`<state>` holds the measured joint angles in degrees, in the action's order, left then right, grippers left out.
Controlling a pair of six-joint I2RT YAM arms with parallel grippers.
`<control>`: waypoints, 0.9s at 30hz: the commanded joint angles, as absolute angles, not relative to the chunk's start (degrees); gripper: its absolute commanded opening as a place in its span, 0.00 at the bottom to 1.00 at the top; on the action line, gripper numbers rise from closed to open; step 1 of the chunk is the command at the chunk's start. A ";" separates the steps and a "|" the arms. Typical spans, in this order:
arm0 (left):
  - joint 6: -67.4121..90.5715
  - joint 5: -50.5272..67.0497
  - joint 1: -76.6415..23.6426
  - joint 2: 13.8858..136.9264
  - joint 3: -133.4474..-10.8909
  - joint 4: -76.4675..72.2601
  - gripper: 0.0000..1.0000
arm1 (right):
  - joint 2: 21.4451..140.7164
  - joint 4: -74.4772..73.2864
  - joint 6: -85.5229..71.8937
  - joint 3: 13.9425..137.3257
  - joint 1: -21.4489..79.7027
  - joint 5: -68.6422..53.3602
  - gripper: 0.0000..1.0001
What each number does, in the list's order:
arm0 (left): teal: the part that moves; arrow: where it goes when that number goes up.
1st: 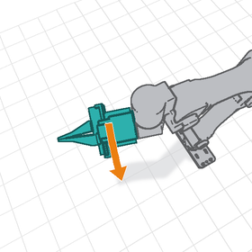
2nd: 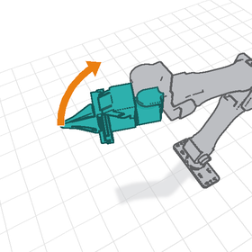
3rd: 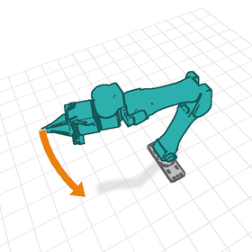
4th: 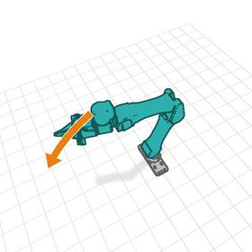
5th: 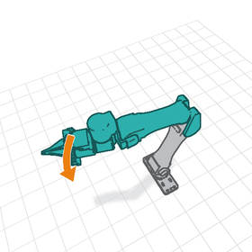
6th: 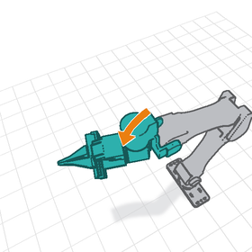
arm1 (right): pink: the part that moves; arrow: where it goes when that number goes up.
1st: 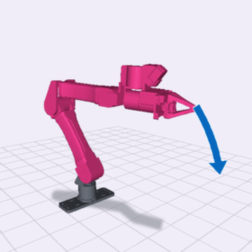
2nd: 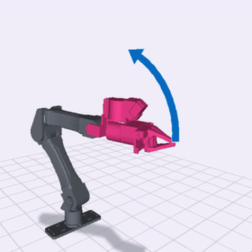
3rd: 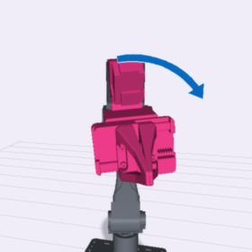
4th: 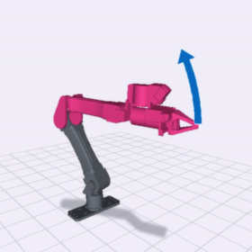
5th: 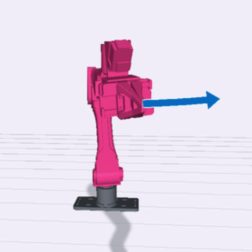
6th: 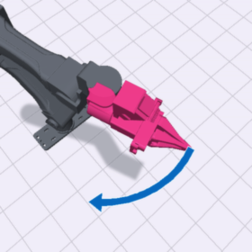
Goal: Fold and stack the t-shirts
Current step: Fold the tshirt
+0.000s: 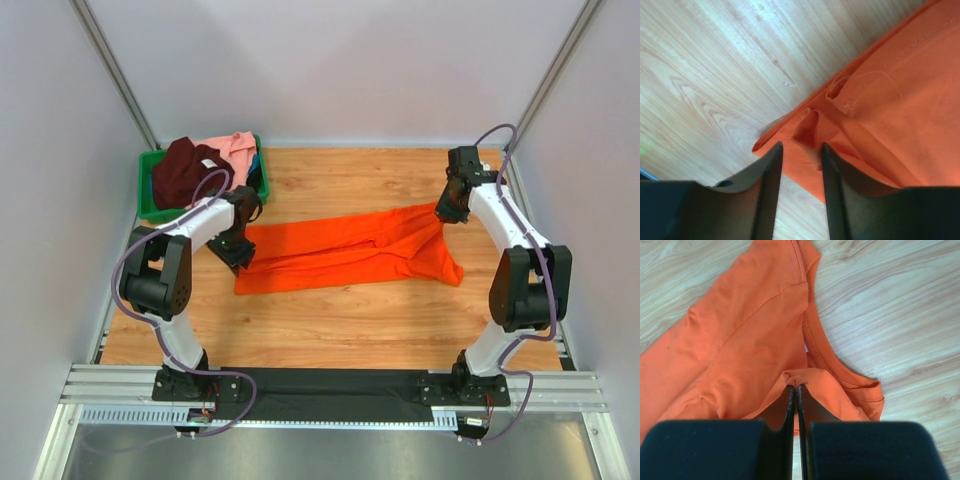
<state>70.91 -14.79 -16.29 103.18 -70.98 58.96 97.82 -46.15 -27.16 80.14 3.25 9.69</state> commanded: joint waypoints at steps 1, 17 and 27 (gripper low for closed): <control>69.44 -17.40 -15.91 101.43 -73.56 61.08 0.48 | 98.88 -47.02 -25.14 83.85 3.34 9.85 0.00; 57.75 -17.77 -16.08 90.62 -64.61 53.71 0.66 | 110.46 -48.69 -26.19 91.84 3.25 0.89 0.01; 47.30 -9.50 -16.08 86.05 -55.90 42.81 0.66 | 108.39 -49.14 -27.24 92.22 5.10 6.08 0.42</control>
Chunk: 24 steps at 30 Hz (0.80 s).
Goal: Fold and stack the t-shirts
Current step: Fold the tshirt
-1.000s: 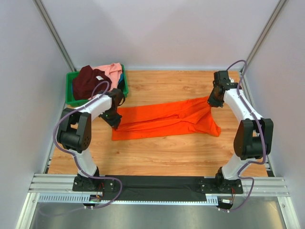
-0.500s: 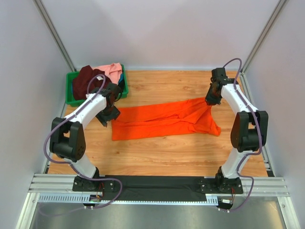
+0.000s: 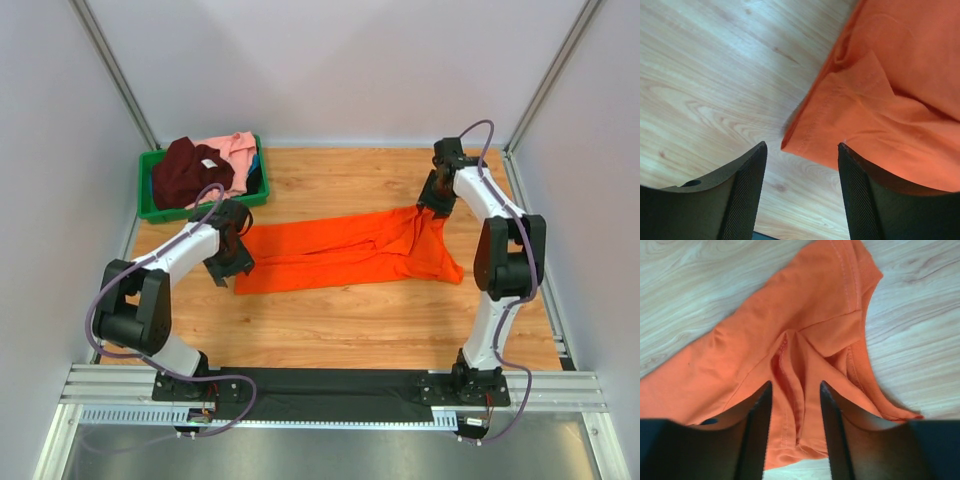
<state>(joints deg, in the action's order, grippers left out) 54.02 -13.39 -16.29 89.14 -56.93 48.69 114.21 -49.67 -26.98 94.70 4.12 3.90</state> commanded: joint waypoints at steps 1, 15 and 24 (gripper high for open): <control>46.50 -8.97 -16.08 85.44 -55.20 42.02 0.66 | 104.89 -47.91 -28.90 87.41 5.10 2.76 0.46; 42.36 -5.89 -16.08 86.05 -50.01 37.70 0.61 | 103.71 -39.73 -39.45 73.58 8.53 -0.71 0.49; 42.54 -7.91 -16.08 86.13 -51.85 39.90 0.59 | 105.91 -35.42 -41.84 72.16 9.49 -0.97 0.43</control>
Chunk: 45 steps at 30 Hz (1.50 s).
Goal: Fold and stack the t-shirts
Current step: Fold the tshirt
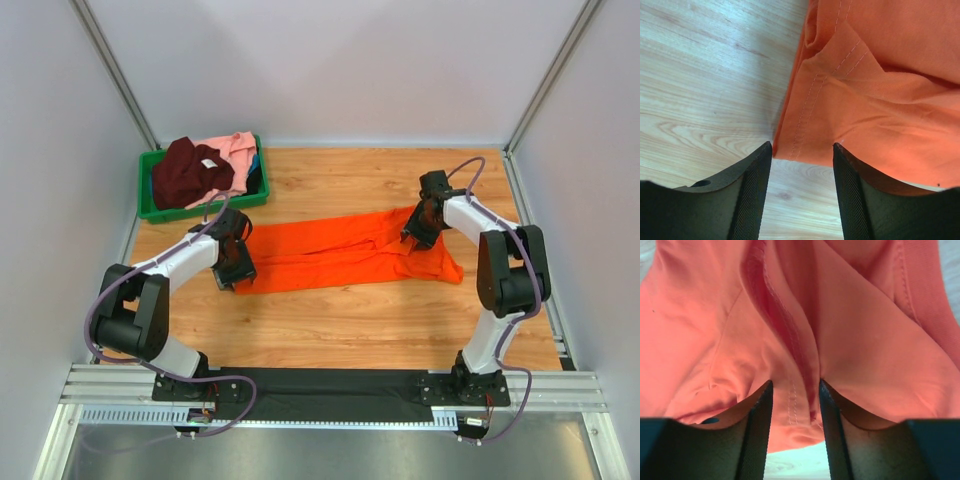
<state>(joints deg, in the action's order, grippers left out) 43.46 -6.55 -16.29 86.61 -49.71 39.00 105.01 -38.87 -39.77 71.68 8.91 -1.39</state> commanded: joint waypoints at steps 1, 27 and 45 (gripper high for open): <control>42.54 -8.00 -16.08 86.13 -51.86 39.99 0.59 | 105.91 -34.90 -42.01 72.25 9.84 -1.23 0.40; 44.82 -6.33 -17.93 86.22 -46.06 35.77 0.54 | 98.44 -37.72 -38.94 70.40 8.00 -4.64 0.41; 44.47 -6.15 -18.02 83.50 -47.72 37.17 0.54 | 102.13 -32.35 -41.75 67.06 9.14 -2.55 0.30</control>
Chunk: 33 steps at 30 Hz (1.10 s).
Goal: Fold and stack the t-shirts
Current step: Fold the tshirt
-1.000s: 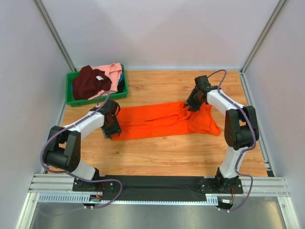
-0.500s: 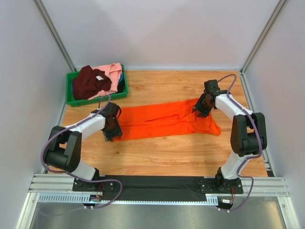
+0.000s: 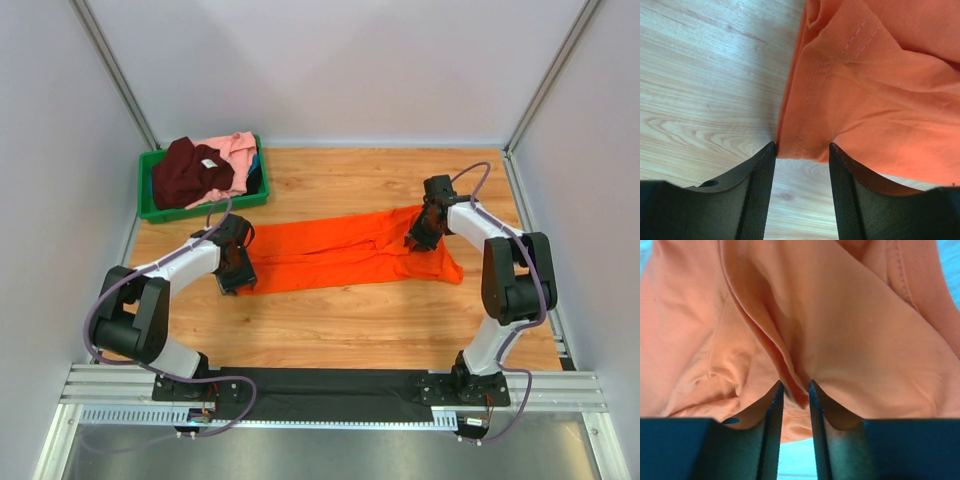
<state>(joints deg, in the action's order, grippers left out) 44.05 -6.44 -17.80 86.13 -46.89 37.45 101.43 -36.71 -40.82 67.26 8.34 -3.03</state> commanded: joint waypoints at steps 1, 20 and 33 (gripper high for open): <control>44.39 -6.24 -18.02 82.89 -47.81 37.26 0.54 | 102.13 -32.00 -41.92 67.06 9.23 -2.81 0.27; 44.30 -7.38 -18.63 82.00 -48.34 38.50 0.57 | 107.13 -29.00 -48.51 76.20 11.87 -10.55 0.00; 44.74 -8.52 -19.07 80.16 -47.55 39.99 0.59 | 111.53 -26.63 -54.58 79.54 11.78 -13.09 0.00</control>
<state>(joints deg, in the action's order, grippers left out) 44.45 -7.44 -18.79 81.54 -47.09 38.96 110.76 -29.47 -51.86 77.10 11.81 -11.11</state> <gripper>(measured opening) 0.590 0.008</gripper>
